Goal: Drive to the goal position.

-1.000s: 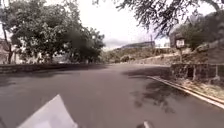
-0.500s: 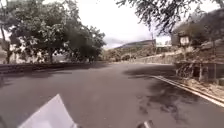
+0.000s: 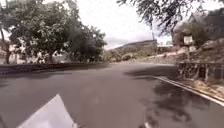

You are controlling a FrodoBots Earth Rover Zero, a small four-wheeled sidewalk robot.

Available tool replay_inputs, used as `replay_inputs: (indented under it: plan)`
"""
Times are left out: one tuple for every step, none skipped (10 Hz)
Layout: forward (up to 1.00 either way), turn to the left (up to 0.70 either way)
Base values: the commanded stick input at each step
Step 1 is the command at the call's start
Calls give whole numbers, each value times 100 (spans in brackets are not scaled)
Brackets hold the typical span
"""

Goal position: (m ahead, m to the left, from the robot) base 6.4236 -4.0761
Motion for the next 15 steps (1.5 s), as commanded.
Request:
replay_inputs:
  plan:
    - [50, 0]
    - [50, 0]
    - [50, 0]
    - [50, 0]
    - [50, 0]
    - [50, 0]
    - [50, 0]
    - [50, 0]
    - [50, 0]
    - [50, 0]
    - [50, 0]
    - [50, 0]
    - [50, 0]
    - [50, 0]
    - [50, 0]
